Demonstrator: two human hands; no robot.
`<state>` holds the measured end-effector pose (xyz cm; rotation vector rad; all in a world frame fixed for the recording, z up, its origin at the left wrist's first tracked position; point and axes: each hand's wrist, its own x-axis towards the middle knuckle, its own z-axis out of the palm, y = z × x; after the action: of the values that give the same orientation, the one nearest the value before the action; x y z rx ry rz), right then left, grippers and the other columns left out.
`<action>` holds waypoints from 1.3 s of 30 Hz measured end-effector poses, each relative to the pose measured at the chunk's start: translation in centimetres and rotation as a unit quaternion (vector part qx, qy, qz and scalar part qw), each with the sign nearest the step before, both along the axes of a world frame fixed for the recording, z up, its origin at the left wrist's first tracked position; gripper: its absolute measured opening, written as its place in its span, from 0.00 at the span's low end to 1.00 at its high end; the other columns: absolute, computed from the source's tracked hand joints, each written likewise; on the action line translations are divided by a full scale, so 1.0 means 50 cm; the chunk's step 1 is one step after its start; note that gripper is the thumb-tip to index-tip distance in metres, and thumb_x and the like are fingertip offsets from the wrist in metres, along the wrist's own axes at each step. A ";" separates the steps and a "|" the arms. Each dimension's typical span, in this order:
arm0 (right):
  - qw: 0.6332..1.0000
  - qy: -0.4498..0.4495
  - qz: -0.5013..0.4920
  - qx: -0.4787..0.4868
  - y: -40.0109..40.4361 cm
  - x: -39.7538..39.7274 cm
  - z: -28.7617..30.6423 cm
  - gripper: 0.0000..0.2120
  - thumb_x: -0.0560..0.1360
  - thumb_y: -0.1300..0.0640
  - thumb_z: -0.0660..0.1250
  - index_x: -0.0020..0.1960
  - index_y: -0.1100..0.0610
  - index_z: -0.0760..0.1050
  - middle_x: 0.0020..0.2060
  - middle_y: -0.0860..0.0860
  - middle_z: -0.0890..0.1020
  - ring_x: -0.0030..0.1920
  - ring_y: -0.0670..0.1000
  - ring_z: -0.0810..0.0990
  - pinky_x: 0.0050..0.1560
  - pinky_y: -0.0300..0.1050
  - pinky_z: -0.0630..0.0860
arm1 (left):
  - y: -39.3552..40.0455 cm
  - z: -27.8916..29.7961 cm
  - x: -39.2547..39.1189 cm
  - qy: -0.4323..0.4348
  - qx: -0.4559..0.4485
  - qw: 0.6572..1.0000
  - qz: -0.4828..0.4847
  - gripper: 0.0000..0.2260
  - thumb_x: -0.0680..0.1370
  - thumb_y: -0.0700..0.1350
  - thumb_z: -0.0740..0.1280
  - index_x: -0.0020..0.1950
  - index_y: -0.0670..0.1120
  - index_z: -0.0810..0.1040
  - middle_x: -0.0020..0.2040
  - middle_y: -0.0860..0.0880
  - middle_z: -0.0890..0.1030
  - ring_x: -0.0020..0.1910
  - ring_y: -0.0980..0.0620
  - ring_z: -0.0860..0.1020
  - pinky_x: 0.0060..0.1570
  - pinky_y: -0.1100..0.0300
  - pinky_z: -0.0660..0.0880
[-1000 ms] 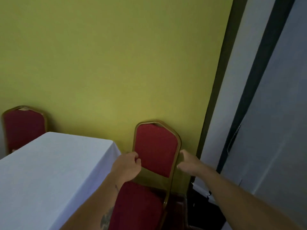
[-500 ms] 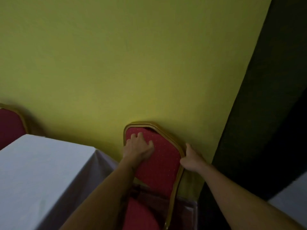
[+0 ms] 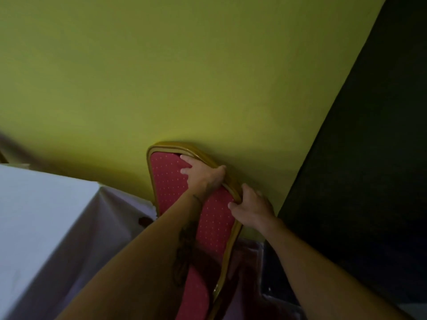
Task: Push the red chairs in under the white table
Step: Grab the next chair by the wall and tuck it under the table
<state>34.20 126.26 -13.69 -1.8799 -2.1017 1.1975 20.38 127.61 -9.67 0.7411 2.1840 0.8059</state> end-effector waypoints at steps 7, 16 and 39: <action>0.998 -0.044 -0.049 -0.017 -0.090 0.048 0.041 0.33 0.80 0.44 0.71 0.79 0.57 0.65 0.73 0.59 0.73 0.75 0.62 0.71 0.70 0.54 0.70 | -0.058 0.011 0.087 -0.033 0.011 0.998 -0.051 0.54 0.74 0.46 0.72 0.78 0.50 0.28 0.81 0.35 0.42 0.75 0.28 0.61 0.66 0.43 0.72; 0.997 -0.047 -0.064 0.004 -0.258 0.093 0.033 0.17 0.78 0.44 0.73 0.58 0.54 0.75 0.49 0.50 0.77 0.48 0.51 0.75 0.48 0.45 0.71 | -0.200 0.020 0.109 -0.067 -0.025 0.979 -0.193 0.56 0.75 0.51 0.74 0.76 0.53 0.24 0.82 0.39 0.41 0.78 0.32 0.56 0.71 0.43 0.68; 0.998 0.049 -0.043 -0.016 -0.369 0.113 0.199 0.21 0.82 0.65 0.60 0.73 0.56 0.74 0.52 0.51 0.78 0.56 0.55 0.78 0.62 0.56 0.80 | -0.571 -0.027 0.142 -0.071 -0.077 0.954 -0.281 0.44 0.73 0.52 0.75 0.82 0.47 0.53 0.77 0.43 0.68 0.72 0.41 0.69 0.69 0.51 0.69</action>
<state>39.83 107.81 -3.74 -1.8633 -1.9442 1.2822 27.51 99.07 -11.03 1.1134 1.7473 0.3769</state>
